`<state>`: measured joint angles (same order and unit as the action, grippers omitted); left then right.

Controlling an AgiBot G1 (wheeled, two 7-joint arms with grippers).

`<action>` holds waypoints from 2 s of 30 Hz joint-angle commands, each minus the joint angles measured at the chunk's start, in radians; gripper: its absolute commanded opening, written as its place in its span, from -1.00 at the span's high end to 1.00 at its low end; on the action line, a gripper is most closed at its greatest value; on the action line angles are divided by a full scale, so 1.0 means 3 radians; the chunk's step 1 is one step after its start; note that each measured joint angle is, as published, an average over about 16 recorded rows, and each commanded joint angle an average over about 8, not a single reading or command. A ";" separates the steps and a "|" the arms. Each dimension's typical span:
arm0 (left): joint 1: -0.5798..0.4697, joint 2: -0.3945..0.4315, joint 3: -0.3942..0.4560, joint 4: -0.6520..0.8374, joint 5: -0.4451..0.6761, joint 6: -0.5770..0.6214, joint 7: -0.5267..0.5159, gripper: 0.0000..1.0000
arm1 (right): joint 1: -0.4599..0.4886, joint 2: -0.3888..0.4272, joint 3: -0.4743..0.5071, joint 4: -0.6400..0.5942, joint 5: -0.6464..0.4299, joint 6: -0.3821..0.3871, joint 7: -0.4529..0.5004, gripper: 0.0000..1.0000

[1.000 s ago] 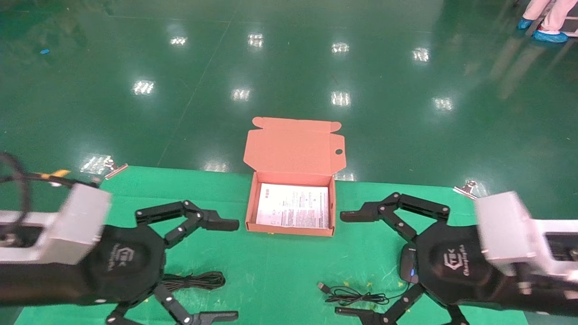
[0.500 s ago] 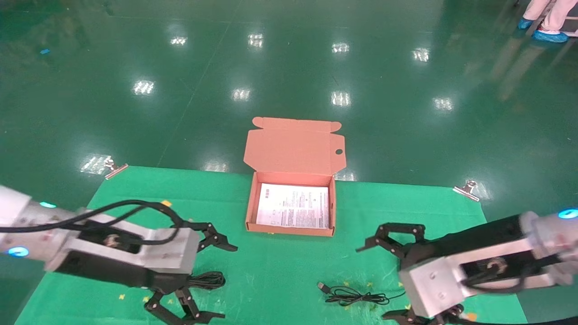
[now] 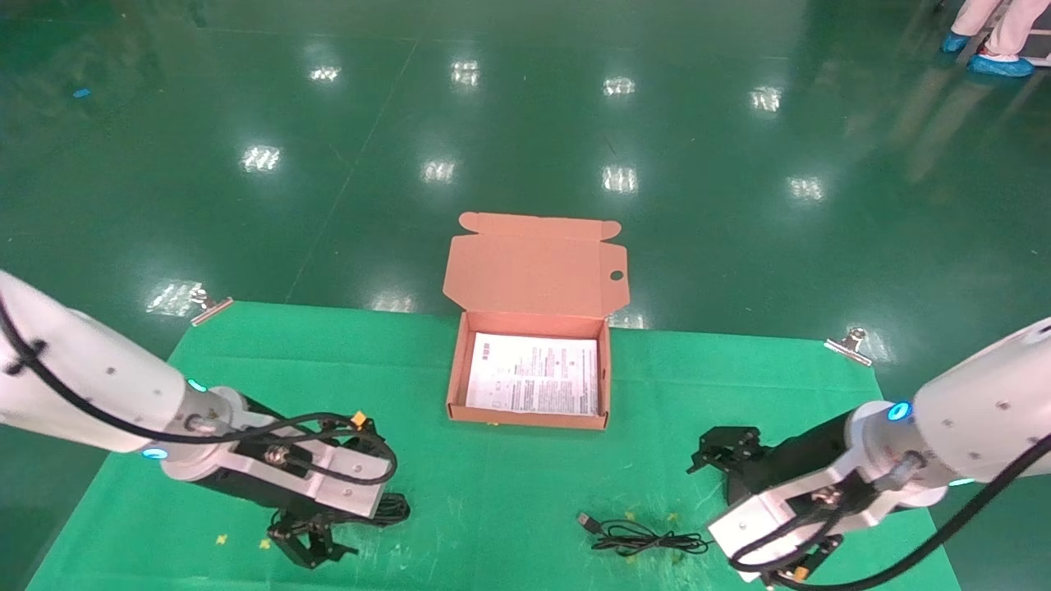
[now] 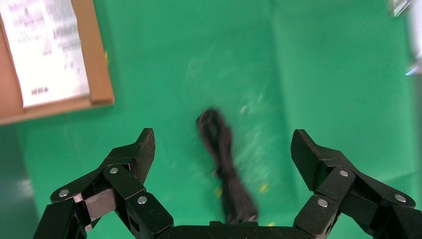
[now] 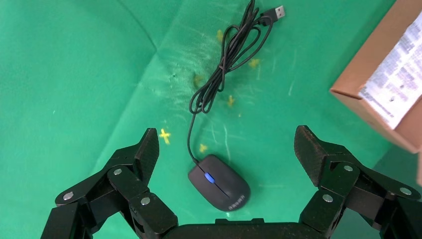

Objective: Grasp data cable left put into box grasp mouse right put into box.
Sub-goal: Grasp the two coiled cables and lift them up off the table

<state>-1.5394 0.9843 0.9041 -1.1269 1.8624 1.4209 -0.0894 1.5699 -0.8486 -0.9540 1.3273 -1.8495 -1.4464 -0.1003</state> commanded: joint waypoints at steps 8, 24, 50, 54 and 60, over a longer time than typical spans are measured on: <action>0.0171 0.0162 0.0151 0.0325 0.0447 -0.0361 -0.0082 -1.00 | -0.0287 -0.0136 -0.0102 -0.0163 -0.0315 0.0378 0.0161 -1.00; 0.0175 0.0470 -0.0026 0.1790 0.0230 -0.0832 0.0067 -1.00 | -0.0459 -0.0484 -0.0119 -0.0927 -0.0373 0.0745 0.0211 -1.00; 0.0075 0.0712 -0.0199 0.2815 -0.0039 -0.1090 0.0541 1.00 | -0.0516 -0.0922 -0.0250 -0.1622 -0.0658 0.1150 0.0009 1.00; 0.0074 0.0709 -0.0198 0.2799 -0.0040 -0.1089 0.0530 1.00 | -0.0515 -0.0917 -0.0249 -0.1613 -0.0657 0.1147 0.0010 1.00; 0.0074 0.0701 -0.0194 0.2770 -0.0035 -0.1081 0.0516 1.00 | -0.0513 -0.0906 -0.0247 -0.1592 -0.0651 0.1135 0.0013 1.00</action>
<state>-1.5170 1.1948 0.8457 -0.2952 1.8518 1.0966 0.0657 1.4159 -1.1206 -1.0283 0.8491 -2.0450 -1.1056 -0.0964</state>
